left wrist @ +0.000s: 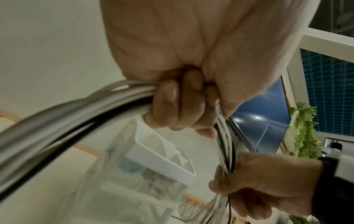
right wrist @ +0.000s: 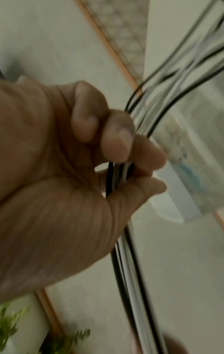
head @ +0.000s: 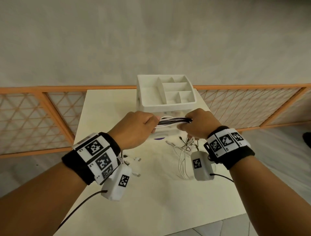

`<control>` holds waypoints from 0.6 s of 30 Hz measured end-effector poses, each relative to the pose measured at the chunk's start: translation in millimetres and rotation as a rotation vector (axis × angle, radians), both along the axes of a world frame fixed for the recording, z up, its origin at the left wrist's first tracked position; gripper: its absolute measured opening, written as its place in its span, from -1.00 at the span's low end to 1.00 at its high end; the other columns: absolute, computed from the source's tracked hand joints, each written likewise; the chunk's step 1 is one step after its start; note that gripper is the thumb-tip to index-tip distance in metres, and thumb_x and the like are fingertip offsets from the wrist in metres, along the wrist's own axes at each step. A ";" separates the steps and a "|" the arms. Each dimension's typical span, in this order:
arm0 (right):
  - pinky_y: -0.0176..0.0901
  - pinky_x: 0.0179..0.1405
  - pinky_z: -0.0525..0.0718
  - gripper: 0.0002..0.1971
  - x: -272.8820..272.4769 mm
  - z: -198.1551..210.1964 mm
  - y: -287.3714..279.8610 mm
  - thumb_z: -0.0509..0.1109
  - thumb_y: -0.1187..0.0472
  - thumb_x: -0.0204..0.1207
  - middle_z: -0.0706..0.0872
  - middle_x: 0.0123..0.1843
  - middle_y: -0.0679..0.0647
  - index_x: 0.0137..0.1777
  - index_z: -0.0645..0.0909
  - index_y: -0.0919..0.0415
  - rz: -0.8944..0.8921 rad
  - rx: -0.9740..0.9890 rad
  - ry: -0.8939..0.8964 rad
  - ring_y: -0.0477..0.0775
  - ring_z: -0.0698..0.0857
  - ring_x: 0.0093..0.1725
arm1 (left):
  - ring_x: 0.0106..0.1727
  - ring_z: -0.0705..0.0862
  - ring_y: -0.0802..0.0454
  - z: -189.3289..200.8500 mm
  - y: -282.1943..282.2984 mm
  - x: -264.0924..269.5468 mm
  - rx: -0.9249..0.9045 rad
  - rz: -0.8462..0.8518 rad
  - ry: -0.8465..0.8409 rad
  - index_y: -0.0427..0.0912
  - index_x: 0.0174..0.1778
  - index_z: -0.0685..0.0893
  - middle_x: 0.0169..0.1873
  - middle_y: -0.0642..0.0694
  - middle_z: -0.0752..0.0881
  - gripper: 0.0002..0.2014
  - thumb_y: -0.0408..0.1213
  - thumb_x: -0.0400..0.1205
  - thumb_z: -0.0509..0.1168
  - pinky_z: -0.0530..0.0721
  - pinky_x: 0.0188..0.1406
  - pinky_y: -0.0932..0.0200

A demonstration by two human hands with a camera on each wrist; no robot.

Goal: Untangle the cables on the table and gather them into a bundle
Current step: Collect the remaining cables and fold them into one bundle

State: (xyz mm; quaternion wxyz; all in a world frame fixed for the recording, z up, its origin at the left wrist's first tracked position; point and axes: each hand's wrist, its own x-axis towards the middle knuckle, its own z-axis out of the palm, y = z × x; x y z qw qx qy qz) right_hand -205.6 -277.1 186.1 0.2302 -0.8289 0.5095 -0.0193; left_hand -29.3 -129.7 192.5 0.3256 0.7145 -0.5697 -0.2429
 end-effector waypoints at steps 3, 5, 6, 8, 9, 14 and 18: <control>-0.23 -0.36 0.73 -0.88 -16.0 -11.5 -30.5 0.45 0.14 0.51 0.84 -0.34 0.03 -0.17 0.77 0.16 -0.173 -0.004 0.057 -0.04 0.77 -0.40 | -0.66 0.41 0.20 -9.7 2.2 13.7 0.022 0.061 0.038 -0.21 -0.33 0.68 -0.73 0.18 0.50 -0.50 0.05 0.77 0.12 0.36 -0.51 0.29; -0.24 -0.38 0.69 -0.85 -25.2 -16.6 -45.5 0.48 0.13 0.52 0.85 -0.31 0.05 -0.16 0.79 0.19 -0.257 0.022 -0.013 -0.03 0.76 -0.35 | -0.63 0.39 0.19 -18.3 3.6 21.8 0.075 0.072 0.089 -0.18 -0.35 0.68 -0.68 0.13 0.48 -0.48 0.11 0.75 0.12 0.38 -0.46 0.19; -0.23 -0.39 0.68 -0.84 -27.5 -17.4 -51.7 0.48 0.13 0.53 0.85 -0.31 0.06 -0.16 0.79 0.21 -0.290 0.011 -0.068 -0.01 0.76 -0.33 | -0.60 0.39 0.15 -25.1 4.1 24.2 0.125 0.071 0.141 -0.17 -0.36 0.67 -0.65 0.12 0.47 -0.45 0.17 0.74 0.11 0.38 -0.47 0.19; -0.24 -0.38 0.68 -0.84 -29.9 -15.0 -65.4 0.44 0.16 0.53 0.86 -0.27 0.11 -0.16 0.80 0.22 -0.352 -0.063 -0.165 0.08 0.81 -0.23 | -0.56 0.38 0.06 -42.6 5.1 27.3 0.257 0.071 0.249 -0.15 -0.38 0.64 -0.60 0.03 0.43 -0.36 0.32 0.69 0.04 0.40 -0.48 0.20; -0.25 -0.38 0.66 -0.85 -30.2 -12.2 -72.8 0.42 0.18 0.53 0.86 -0.24 0.13 -0.15 0.80 0.20 -0.381 -0.105 -0.212 0.13 0.82 -0.16 | -0.54 0.38 0.05 -52.4 6.3 28.8 0.321 0.069 0.273 -0.15 -0.38 0.63 -0.60 0.02 0.41 -0.31 0.41 0.64 -0.02 0.43 -0.46 0.20; 0.14 -0.04 0.85 -0.84 -24.1 14.4 -105.5 0.48 -0.02 0.45 0.86 -0.14 0.13 -0.18 0.66 0.04 -0.459 -0.143 -0.555 0.22 0.85 -0.12 | -0.46 0.39 0.02 -82.3 5.8 37.0 0.402 0.101 0.320 -0.19 -0.32 0.60 -0.61 0.05 0.40 -0.25 0.46 0.57 -0.10 0.48 -0.32 0.14; 0.16 -0.13 0.85 -0.81 -7.2 51.4 -123.7 0.53 -0.08 0.41 0.85 -0.19 0.08 -0.31 0.58 -0.13 -0.395 -0.230 -0.787 0.20 0.85 -0.22 | -0.45 0.35 0.05 -71.0 -12.2 33.9 0.269 0.147 0.320 -0.16 -0.30 0.63 -0.55 0.04 0.38 -0.34 0.37 0.66 -0.02 0.40 -0.31 0.15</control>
